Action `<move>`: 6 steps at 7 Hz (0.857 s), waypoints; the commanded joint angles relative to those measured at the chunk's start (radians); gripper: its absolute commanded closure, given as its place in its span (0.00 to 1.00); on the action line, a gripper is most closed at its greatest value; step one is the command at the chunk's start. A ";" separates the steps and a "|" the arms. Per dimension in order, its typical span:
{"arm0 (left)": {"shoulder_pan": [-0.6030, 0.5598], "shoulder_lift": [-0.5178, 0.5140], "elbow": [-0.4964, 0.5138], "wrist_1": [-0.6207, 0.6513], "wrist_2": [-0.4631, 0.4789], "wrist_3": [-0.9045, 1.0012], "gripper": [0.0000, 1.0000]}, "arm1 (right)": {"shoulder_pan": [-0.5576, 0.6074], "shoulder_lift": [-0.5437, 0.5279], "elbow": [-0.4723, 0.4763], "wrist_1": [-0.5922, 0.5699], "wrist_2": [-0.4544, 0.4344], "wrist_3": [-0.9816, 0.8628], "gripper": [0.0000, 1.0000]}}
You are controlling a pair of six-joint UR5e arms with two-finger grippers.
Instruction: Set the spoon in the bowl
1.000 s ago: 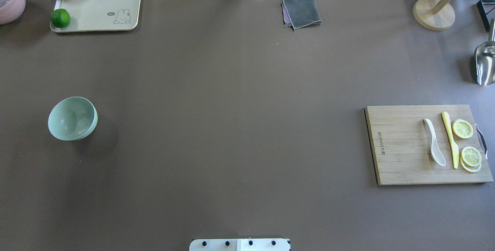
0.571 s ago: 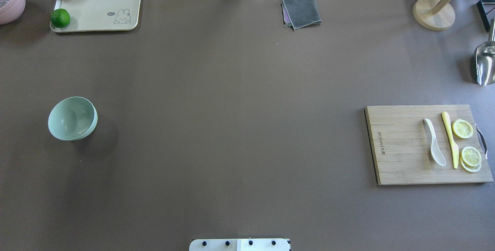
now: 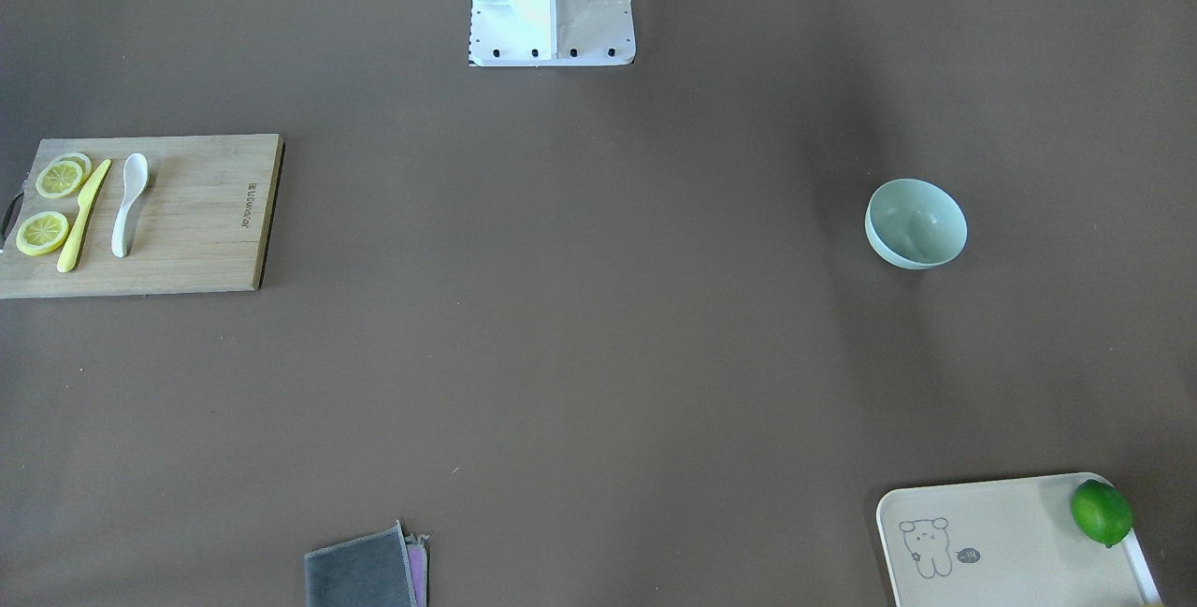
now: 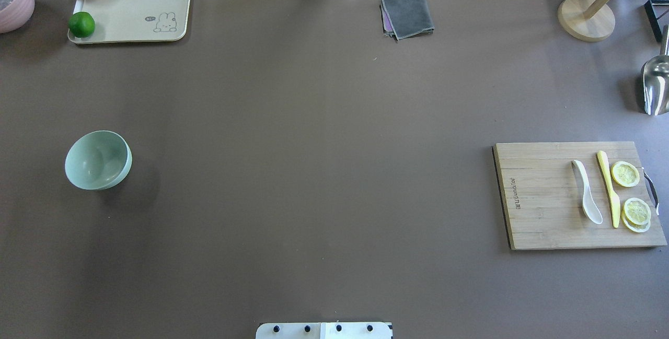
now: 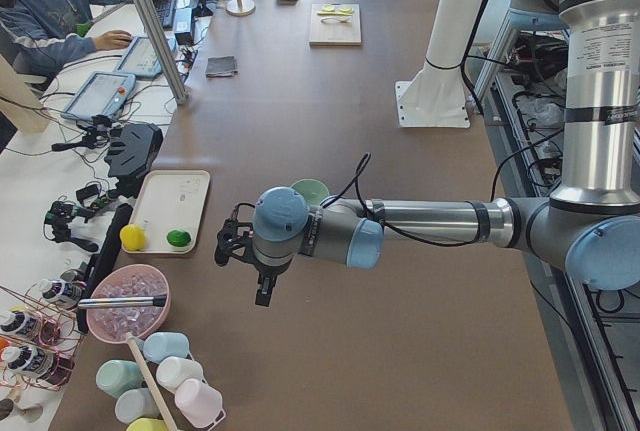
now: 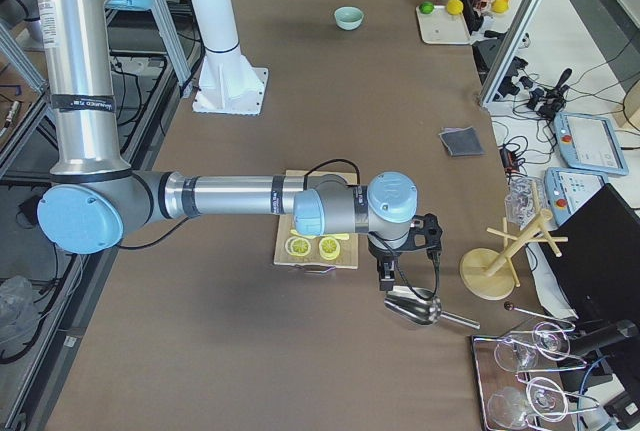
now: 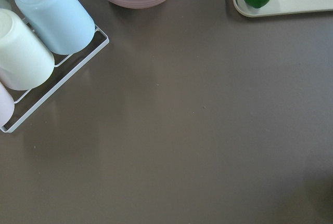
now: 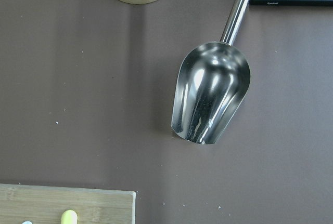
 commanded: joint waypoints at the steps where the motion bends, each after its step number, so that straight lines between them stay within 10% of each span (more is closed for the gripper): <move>1: 0.078 -0.011 -0.009 -0.014 -0.024 -0.046 0.03 | -0.019 0.000 0.017 0.001 0.026 0.006 0.00; 3: 0.261 -0.002 -0.047 -0.261 -0.010 -0.506 0.02 | -0.090 -0.010 0.101 0.001 0.048 0.159 0.00; 6: 0.500 -0.026 -0.047 -0.351 0.095 -0.700 0.03 | -0.186 -0.029 0.163 0.038 0.048 0.169 0.00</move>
